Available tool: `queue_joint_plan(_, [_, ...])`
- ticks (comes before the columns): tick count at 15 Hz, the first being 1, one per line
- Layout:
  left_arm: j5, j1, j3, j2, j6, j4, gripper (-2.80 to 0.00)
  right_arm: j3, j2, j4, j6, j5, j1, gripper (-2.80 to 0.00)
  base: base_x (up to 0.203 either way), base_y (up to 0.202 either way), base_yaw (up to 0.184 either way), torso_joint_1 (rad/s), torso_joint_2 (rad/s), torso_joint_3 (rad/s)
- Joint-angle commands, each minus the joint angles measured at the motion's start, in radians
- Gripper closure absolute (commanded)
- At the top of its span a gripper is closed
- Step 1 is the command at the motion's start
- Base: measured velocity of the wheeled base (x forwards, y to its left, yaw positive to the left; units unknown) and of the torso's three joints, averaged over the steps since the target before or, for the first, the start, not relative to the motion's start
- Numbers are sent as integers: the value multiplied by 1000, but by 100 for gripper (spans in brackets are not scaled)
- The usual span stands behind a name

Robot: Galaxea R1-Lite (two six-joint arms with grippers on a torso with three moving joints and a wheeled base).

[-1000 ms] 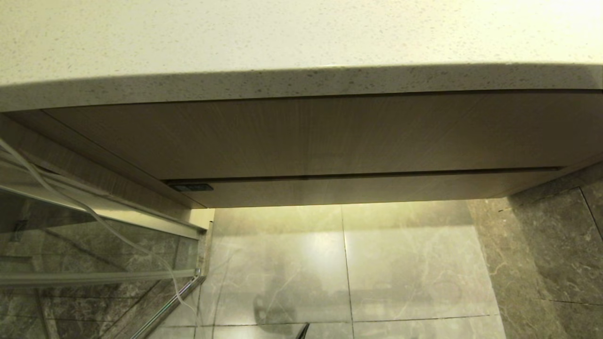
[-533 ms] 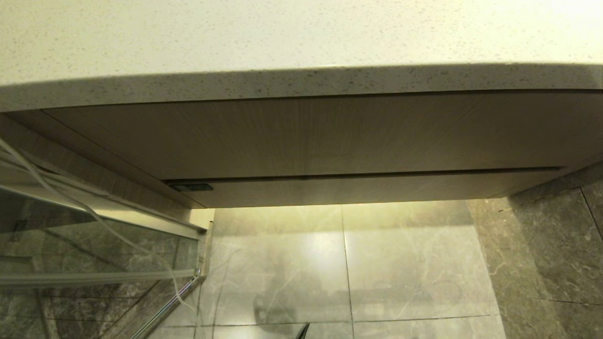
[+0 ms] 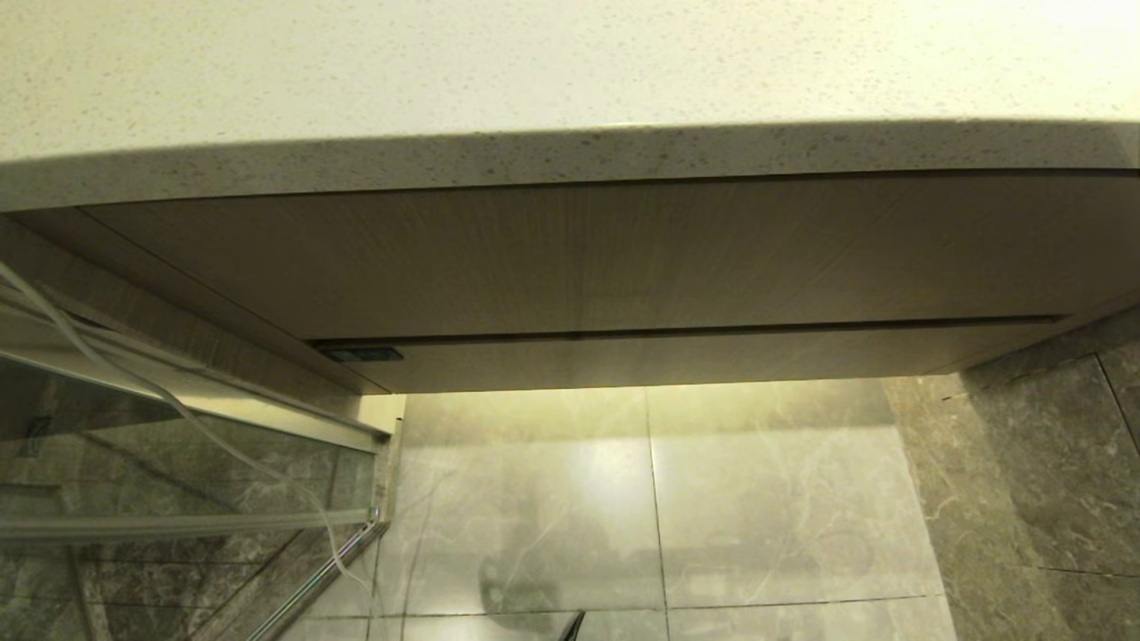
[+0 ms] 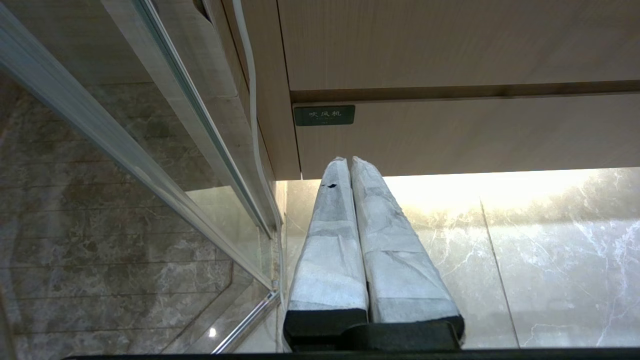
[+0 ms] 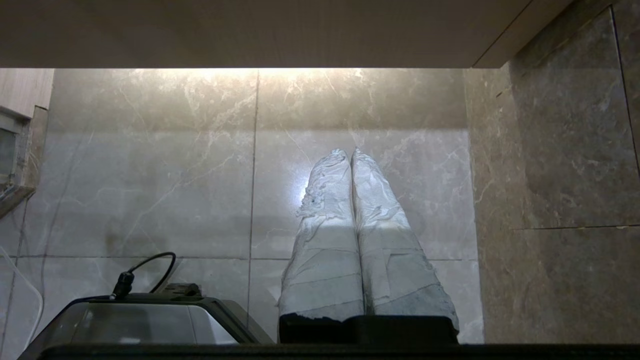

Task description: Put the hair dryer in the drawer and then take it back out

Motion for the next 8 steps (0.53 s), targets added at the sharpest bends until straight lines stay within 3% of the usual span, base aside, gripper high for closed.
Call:
queue_joint_plan(1, [0,0,40,0,-1,-2,0,2,1,0,-1,0,-1,0,0,0,0,0,0,0])
queue_joint_plan(8, [0,0,40,0,-1,-2,0,2,1,0,-1,0,0,0,0,0,0,0,0,0])
